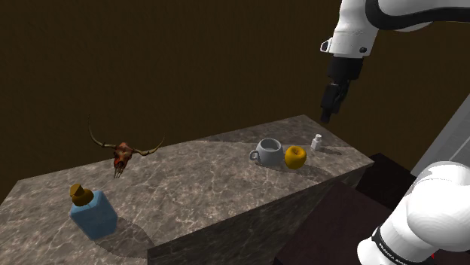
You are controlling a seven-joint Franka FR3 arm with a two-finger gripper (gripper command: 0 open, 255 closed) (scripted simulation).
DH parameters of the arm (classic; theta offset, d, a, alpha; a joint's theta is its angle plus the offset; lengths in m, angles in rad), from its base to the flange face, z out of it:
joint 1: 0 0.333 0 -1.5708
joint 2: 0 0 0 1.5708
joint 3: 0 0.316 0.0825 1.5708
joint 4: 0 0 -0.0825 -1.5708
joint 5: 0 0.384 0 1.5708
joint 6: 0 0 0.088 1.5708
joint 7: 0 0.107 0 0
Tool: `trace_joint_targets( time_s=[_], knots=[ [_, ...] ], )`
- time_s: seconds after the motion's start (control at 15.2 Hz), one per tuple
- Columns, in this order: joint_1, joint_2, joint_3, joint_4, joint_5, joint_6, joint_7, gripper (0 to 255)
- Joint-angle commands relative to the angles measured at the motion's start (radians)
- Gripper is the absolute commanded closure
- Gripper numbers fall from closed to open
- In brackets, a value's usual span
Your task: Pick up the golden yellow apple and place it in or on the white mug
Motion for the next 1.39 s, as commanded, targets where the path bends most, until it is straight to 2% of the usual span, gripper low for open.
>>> trace_joint_targets(
  time_s=[0.0,0.66,1.32],
  knots=[
    [0.0,0.0,0.0,0.0,0.0,0.0,0.0,0],
    [-0.059,0.062,-0.032,-0.252,-0.108,0.385,-0.065,0],
    [-0.141,0.303,-0.079,-0.364,-0.224,0.82,-0.096,0]
  ],
)
